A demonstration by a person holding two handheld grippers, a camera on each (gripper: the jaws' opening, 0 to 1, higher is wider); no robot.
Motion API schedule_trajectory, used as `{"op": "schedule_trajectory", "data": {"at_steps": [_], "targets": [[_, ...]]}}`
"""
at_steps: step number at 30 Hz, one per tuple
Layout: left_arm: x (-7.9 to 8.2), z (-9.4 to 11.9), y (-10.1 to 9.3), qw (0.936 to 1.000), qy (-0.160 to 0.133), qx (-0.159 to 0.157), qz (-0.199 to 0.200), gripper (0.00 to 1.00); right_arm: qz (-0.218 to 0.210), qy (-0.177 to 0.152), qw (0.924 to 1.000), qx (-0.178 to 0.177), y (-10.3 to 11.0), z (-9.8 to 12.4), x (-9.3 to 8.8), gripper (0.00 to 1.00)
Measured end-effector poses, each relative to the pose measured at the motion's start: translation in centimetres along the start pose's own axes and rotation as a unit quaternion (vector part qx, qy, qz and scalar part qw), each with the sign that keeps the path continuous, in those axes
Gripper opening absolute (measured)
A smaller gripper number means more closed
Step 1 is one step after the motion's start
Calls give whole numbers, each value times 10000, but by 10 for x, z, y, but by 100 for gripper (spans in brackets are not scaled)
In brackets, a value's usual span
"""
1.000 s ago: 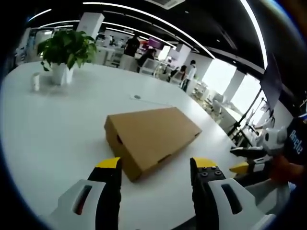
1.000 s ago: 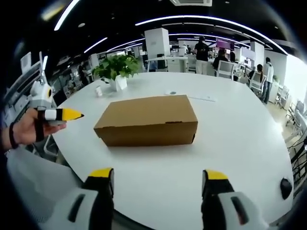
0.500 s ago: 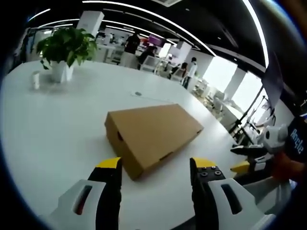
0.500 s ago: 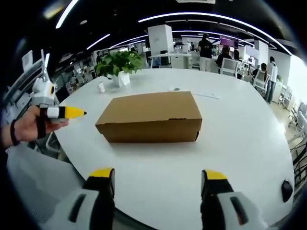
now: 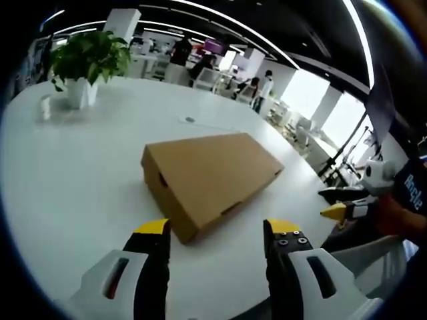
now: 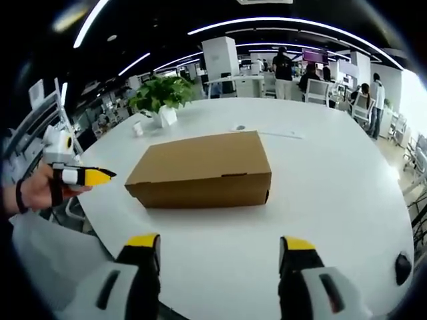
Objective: Operate the shoe box by opening the lid, removing the specified soft item, and placing it in the target area until the item is outside and the box remains undamaged.
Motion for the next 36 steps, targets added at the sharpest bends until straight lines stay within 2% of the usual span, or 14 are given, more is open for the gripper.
{"op": "schedule_trajectory", "data": {"at_steps": [6, 13, 22, 28, 31, 36], "targets": [[-1, -2, 3, 9999, 14, 73, 84, 57, -89, 1, 9999, 94, -8, -17, 0, 71], [1, -10, 7, 9995, 44, 140, 291, 57, 126, 117, 9997, 193, -24, -38, 0, 71], [-4, -27, 17, 9990, 240, 297, 231, 57, 158, 203, 9994, 240, -47, -60, 1, 70], [-8, -38, 20, 9986, 338, 328, 252, 58, 377, 297, 9981, 374, -55, -74, 2, 68], [-8, -44, 19, 9985, 408, 328, 128, 58, 317, 249, 9983, 430, -58, -81, 6, 67], [-3, -51, 22, 9986, 350, 343, 204, 58, 367, 230, 9977, 531, -59, -94, 14, 66]]}}
Point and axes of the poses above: the point that each gripper's makers call its tool centre point, and the gripper's own axes: z roughly backward along the fingers, y roughly to its left, x roughly out of its top, the point moved 6 cm from there along z, roughly backward along the fingers, and after that the axes turned 13 degrees about z, right-handed, at the moved point
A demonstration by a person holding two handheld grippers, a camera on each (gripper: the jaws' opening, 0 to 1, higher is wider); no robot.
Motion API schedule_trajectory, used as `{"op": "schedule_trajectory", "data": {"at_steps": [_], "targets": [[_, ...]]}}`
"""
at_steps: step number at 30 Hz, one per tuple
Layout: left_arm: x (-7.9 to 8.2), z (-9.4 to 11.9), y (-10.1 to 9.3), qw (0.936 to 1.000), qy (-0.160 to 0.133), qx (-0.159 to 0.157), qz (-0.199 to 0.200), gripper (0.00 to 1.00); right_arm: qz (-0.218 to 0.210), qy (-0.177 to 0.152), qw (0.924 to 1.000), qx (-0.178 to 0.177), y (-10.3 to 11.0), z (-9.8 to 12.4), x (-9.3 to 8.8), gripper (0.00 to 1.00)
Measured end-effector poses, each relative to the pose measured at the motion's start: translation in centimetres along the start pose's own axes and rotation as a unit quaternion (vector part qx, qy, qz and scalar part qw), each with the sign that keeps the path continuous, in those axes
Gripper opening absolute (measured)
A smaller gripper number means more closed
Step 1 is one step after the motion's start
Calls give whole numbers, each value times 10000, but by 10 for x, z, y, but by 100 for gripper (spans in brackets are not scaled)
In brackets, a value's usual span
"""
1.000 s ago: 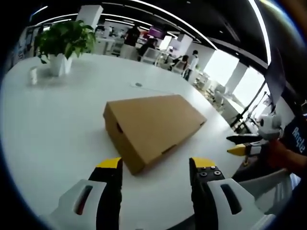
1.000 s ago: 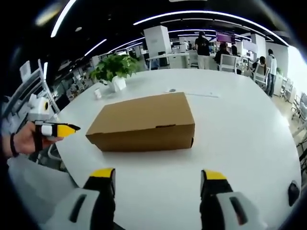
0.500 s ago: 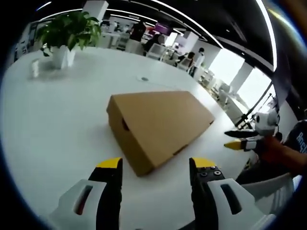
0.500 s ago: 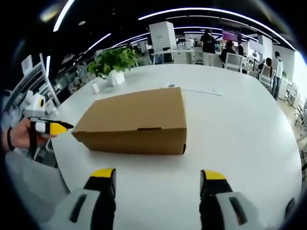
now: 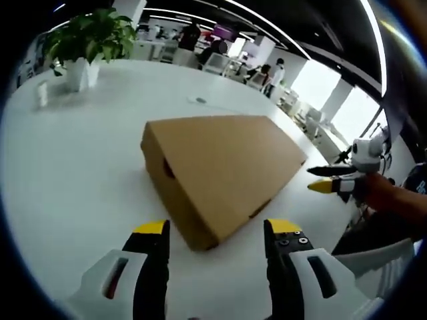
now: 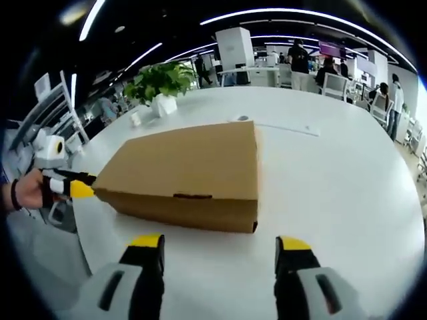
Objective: Operate the shoe box by opening the lid, removing the specified soft item, and placing it in the target area until the item is outside and the box remains undamaged.
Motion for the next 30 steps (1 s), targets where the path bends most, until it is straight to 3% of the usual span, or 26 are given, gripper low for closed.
{"op": "schedule_trajectory", "data": {"at_steps": [8, 16, 20, 30], "targets": [[-3, -8, 1, 9999, -22, -4, 106, 57, 293, -49, 9996, 19, -6, -6, 12, 64], [-4, -16, 0, 9996, 127, 67, -239, 55, 436, -227, 9986, 186, -7, -10, 19, 51], [-2, -19, -1, 9991, 180, 39, -390, 53, 784, -211, 9957, 450, -3, -14, 22, 46], [0, -20, 5, 9987, 192, 39, -465, 52, 787, -197, 9962, 328, -7, -18, 23, 45]]}}
Point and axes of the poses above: the point that each gripper's makers call its tool centre point, and the gripper's own axes: z roughly backward along the fingers, y roughly to its left, x roughly out of its top, the point moved 6 cm from there along z, roughly backward along the fingers, and after that the axes turned 13 degrees about z, right-handed, at the moved point
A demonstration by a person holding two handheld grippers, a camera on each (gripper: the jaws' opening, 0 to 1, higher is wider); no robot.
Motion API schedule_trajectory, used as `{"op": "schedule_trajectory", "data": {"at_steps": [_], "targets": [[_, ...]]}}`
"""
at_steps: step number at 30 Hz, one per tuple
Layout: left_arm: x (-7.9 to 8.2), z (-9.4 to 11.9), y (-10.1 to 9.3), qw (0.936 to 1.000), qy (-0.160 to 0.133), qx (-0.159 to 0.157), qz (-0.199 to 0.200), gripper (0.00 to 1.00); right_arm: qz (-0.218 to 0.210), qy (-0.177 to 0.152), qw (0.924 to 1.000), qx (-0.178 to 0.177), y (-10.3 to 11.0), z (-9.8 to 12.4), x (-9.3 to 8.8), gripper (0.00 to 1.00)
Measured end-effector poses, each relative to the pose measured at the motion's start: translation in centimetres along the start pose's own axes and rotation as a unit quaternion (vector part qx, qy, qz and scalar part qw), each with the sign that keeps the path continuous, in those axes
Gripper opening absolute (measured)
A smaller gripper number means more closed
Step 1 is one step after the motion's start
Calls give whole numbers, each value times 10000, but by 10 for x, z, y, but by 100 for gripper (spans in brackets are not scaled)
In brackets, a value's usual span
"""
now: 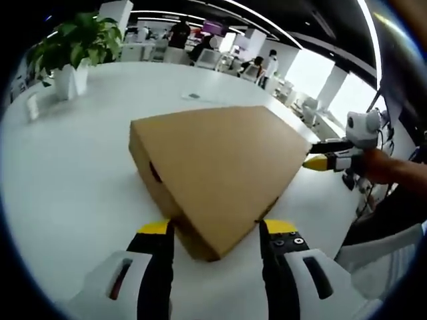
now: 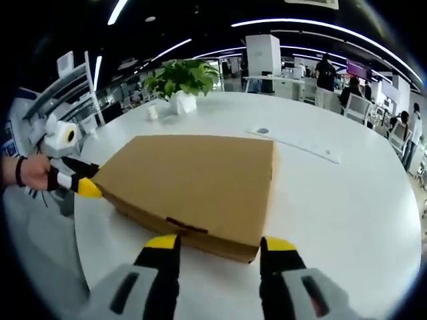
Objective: Operate the shoe box by opening the lid, removing the specified soft item, and placing it in the target area until the item is outside and the box remains undamaged.
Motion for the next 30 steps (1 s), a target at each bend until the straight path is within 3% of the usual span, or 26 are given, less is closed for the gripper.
{"op": "schedule_trajectory", "data": {"at_steps": [7, 15, 30], "targets": [[0, 5, 8, 9999, 102, 63, -70, 51, 18, -14, 10000, 11, 8, -7, 5, 44], [-5, 23, 27, 9981, 464, 148, -366, 47, 81, -25, 9999, 117, 29, -12, 10, 42], [-19, 66, 60, 9979, 517, 333, -218, 46, 249, -35, 9993, 282, 75, -28, 28, 38]]}}
Point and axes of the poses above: the point that each gripper's makers call its tool centre point, and the gripper's own axes: z roughly backward along the fingers, y roughly to its left, x roughly out of its top, the point moved 6 cm from there along z, roughly backward along the fingers, and after that the axes turned 13 degrees about z, right-handed, at the moved point
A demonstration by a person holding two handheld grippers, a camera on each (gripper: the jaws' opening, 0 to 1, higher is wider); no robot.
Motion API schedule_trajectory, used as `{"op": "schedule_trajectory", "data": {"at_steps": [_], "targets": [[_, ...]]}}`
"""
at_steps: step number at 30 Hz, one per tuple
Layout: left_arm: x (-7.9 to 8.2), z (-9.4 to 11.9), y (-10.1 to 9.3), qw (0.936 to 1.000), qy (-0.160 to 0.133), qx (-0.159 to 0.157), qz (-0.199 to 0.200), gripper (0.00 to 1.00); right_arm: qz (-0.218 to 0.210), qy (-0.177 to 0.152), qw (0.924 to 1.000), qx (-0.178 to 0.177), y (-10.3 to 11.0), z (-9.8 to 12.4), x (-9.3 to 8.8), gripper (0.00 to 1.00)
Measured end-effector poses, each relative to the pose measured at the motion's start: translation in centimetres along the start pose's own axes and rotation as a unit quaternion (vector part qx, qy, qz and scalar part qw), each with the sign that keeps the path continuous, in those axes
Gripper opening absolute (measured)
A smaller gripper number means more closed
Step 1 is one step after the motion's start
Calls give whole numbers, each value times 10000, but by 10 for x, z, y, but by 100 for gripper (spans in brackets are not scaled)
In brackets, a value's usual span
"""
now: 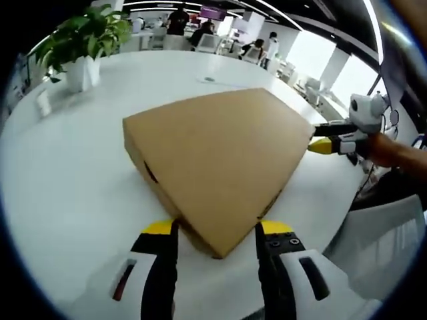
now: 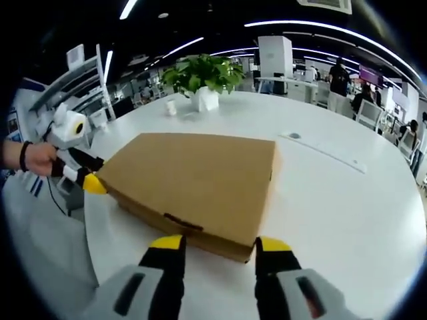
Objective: Operate the shoe box by opening the lid, removing the specified soft item, and placing it in the target area until the item is outside and the box remains undamaged.
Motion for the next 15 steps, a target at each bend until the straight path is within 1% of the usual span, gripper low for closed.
{"op": "schedule_trajectory", "data": {"at_steps": [3, 8, 15], "targets": [[-2, 7, 9, 9998, -47, 79, 155, 46, 30, 24, 10000, 37, 6, -8, 7, 38], [-3, 15, 20, 9996, -81, 182, 211, 46, 115, 85, 9998, 117, 15, -21, 20, 38], [-9, 27, 35, 9990, -172, 303, 276, 46, 174, 72, 9997, 177, 30, -30, 29, 38]]}}
Point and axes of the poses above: the point that each gripper's makers call its tool centre point, and the gripper's own axes: z roughly backward along the fingers, y roughly to its left, x roughly out of its top, the point moved 6 cm from there along z, roughly backward along the fingers, and after that the axes turned 13 degrees about z, right-handed, at the moved point
